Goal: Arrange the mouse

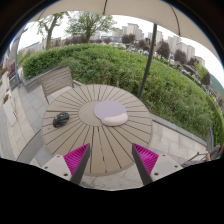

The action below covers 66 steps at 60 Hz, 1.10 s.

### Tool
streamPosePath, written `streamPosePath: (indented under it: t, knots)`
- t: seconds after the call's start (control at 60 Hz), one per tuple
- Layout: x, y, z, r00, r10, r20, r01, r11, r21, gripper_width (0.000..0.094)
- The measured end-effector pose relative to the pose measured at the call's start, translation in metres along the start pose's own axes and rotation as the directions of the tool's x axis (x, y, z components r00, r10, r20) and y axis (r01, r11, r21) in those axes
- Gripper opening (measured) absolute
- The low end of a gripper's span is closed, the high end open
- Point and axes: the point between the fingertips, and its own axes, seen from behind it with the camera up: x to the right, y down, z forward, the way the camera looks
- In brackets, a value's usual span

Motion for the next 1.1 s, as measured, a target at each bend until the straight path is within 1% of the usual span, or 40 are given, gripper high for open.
streamPosePath:
  t: [0.133,0.217,0.317,0.533,0.717,0.767,0.883,0.983,1.1]
  knots:
    - [-0.019,-0.008,0.006,0.998,-0.003,0.058,0.002,1.000,0.015,0.0855]
    - [-0.036,-0.011,0.016,0.996,-0.010,0.092,0.010,1.000,0.006,0.0854]
    - [-0.070,-0.018,0.025,0.987,-0.019,0.157,0.018,1.000,0.009,0.0855]
    - [-0.152,-0.026,0.032,0.964,-0.098,0.247,0.097,0.995,0.018,0.0853]
    - [-0.233,-0.033,0.038,0.940,-0.146,0.307,0.136,0.989,0.052,0.0855]
    - [-0.251,-0.036,0.044,0.940,-0.141,0.311,0.127,0.990,0.066,0.0856]
    - [-0.278,-0.042,0.068,0.951,-0.117,0.286,0.093,0.991,0.094,0.0853]
    - [-0.301,-0.038,0.102,0.959,-0.084,0.271,0.063,0.994,0.086,0.0855]
    - [-0.319,-0.026,0.139,0.969,-0.042,0.245,0.031,0.998,0.047,0.0857]
